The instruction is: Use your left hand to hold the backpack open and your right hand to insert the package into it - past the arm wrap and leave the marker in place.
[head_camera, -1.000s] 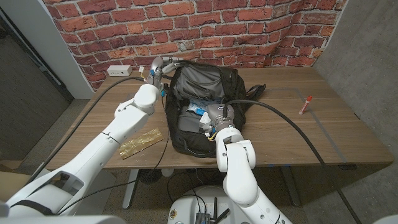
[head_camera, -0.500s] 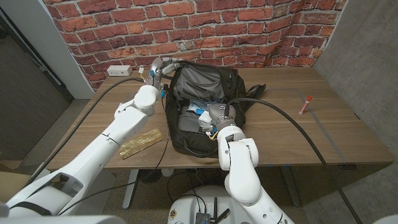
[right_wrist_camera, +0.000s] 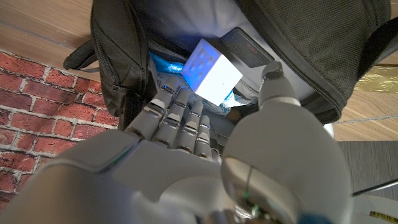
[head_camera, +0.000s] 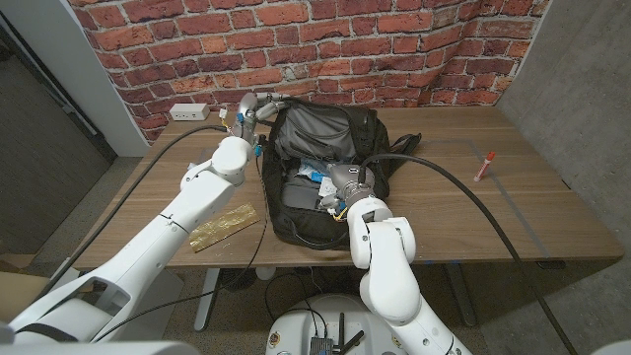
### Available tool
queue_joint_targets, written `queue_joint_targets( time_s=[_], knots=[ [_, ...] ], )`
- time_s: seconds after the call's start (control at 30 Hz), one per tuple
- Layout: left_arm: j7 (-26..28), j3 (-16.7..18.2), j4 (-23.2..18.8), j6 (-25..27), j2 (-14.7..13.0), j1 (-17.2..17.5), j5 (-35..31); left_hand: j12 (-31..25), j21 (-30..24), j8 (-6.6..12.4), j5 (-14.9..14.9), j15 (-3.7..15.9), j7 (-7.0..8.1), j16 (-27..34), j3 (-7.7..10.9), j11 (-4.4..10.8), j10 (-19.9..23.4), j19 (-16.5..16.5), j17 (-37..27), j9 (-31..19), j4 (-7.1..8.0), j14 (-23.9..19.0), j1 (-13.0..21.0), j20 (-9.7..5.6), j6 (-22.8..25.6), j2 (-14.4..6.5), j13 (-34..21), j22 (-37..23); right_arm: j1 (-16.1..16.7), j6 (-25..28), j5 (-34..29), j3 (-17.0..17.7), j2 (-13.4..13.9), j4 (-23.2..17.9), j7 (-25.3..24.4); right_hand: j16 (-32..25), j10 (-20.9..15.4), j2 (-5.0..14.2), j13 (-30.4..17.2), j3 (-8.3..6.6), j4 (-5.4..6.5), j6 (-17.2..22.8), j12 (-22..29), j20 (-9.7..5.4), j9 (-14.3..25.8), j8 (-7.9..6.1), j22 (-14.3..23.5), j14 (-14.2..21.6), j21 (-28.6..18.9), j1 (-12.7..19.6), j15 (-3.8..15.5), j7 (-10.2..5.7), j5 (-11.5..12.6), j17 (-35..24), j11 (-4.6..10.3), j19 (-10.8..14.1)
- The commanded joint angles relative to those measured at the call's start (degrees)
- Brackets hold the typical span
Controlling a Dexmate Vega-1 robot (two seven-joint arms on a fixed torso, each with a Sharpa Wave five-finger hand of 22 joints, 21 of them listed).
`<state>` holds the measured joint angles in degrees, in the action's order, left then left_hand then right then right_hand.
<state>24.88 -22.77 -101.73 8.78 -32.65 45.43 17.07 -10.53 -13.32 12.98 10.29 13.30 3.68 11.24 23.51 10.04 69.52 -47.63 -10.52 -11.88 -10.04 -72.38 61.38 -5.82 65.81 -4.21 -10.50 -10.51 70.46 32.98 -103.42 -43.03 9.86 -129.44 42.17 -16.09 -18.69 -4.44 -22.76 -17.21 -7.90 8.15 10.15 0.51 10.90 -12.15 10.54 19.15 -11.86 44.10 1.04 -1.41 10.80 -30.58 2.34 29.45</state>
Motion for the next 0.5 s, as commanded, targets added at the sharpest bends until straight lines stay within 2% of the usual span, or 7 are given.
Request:
queue_joint_targets(
  time_s=[0.03,0.2,0.33,0.5],
  knots=[
    [0.12,0.16,-0.04,-0.11,-0.05,0.37,0.12,-0.28,0.26,0.18,0.42,0.49,-0.55,0.23,0.39,-0.03,0.69,-0.62,-0.15,-0.21,0.19,-0.89,0.22,-5.78,0.19,-0.65,-0.10,-0.13,0.93,-0.14,0.64,0.56,0.54,-1.88,0.45,0.28,0.54,0.02,0.14,0.32,0.20,-0.33,0.12,0.29,0.10,0.22,0.22,-0.29,0.04,-0.78,-0.20,-0.13,-0.15,0.00,-0.20,-0.47],
    [-0.02,0.05,0.10,-0.17,0.02,0.24,0.13,-0.26,0.27,0.16,0.42,0.49,-0.55,0.23,0.38,-0.16,0.63,-0.63,-0.15,-0.21,0.18,-0.91,0.22,-5.78,0.15,-0.64,-0.10,-0.12,2.23,-0.11,1.11,0.83,1.08,-3.43,-1.16,0.38,0.22,0.14,0.35,0.46,0.40,-0.07,0.39,0.45,0.07,0.20,0.21,-0.30,0.00,-1.27,-0.28,-0.08,-0.22,0.12,-0.37,-0.49],
    [0.01,-0.04,0.10,-0.03,0.06,0.16,0.09,-0.26,0.28,0.17,0.42,0.49,-0.56,0.22,0.37,-0.15,0.60,-0.64,-0.15,-0.21,0.16,-0.90,0.22,-5.78,0.18,-0.63,-0.10,-0.12,3.38,-0.25,1.32,0.83,1.62,-4.57,-2.91,0.39,-0.30,0.35,0.87,0.70,0.60,1.78,0.79,0.02,-0.01,-0.29,0.15,0.23,-0.36,-2.00,0.69,0.18,-0.32,0.42,-0.27,0.32],
    [0.05,-0.08,0.13,-0.08,0.16,0.09,0.08,-0.30,0.30,0.13,0.43,0.50,-0.60,0.21,0.37,-0.28,0.70,-0.63,-0.15,-0.22,0.14,-0.90,0.24,-5.78,0.08,-0.62,-0.11,-0.11,4.85,0.13,0.75,0.95,1.28,-5.48,-3.95,0.32,-0.80,0.56,1.20,0.75,0.59,2.91,1.03,-0.31,-0.05,-0.54,0.12,0.68,-0.57,-2.18,1.17,-0.46,-0.34,0.61,0.04,0.85]
  ],
)
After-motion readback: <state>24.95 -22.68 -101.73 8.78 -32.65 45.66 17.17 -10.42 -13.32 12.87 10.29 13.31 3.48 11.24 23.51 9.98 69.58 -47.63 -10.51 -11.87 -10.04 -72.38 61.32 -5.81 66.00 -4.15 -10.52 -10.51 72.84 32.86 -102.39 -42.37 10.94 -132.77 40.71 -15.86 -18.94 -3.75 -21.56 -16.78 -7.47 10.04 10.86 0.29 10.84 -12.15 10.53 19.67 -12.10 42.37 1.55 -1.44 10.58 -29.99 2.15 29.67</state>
